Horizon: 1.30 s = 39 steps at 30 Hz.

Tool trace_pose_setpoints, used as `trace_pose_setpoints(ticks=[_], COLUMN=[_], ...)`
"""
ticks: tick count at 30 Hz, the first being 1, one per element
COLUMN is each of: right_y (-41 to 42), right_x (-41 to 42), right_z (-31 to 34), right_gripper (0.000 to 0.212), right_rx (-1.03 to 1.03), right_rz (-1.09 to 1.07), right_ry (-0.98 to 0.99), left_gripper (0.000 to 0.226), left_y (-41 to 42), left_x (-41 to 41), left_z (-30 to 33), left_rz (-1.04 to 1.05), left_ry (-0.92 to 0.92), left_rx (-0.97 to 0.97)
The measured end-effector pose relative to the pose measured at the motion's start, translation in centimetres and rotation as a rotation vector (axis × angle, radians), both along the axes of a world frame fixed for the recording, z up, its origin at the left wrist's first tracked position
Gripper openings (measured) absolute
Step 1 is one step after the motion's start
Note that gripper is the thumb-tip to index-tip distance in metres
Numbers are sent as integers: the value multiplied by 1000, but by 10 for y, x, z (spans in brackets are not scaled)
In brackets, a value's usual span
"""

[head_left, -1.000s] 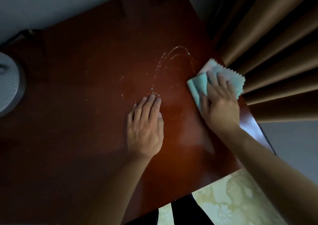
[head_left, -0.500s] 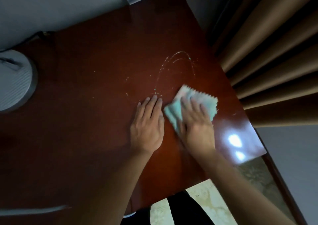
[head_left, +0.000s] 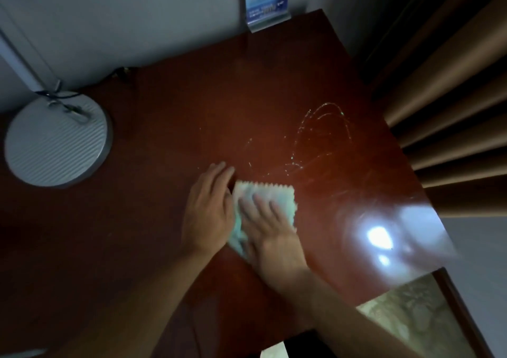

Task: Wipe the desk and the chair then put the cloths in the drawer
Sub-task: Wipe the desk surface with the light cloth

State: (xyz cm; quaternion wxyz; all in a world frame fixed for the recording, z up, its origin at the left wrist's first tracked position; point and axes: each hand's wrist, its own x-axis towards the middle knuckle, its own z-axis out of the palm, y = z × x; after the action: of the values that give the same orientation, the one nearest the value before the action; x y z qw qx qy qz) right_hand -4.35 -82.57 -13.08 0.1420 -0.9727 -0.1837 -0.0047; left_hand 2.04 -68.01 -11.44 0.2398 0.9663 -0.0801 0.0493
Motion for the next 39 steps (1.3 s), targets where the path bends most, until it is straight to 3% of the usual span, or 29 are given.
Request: trace_pose_setpoints(ticks=[4,6,10,12,14,18,23,26,33,39], right_y=[-35,-36,-3,-8,-26,-50,14,1,-60,-15], right_x=[96,86,12,21,59,135,52,51,167,77], right_z=[6,3,-4,1,4,11,9,10,13,7], right_gripper=[47,42,47,48,49,43,47,45,47,54], right_rx=[57,74,22,38,51,22,3,20,-38,-10], right_rz=[-461,-513,-255,-144,-170,-430,-223,-96,-397,-194], right_ry=[65,26,27,57,43,106,47,36,106,41], left_gripper=[44,43,40,40,41,39,44,45,44,46], left_y=[0,-6,-11,-8,-8,-9,-6,-5,-7,-7], left_x=[20,12,11,11,12,10,10,10,10,11], left_z=[-10,-20,-31,-31,-31,-28,-25,-23,-23,-26], left_rz=[31,48,69,47,37,58,-1,-21,10,15], left_ry=[4,5,-64,-58,-33,-8,30,47,33,23], left_rx=[47,92,132,144,161,158,184,200,191,188])
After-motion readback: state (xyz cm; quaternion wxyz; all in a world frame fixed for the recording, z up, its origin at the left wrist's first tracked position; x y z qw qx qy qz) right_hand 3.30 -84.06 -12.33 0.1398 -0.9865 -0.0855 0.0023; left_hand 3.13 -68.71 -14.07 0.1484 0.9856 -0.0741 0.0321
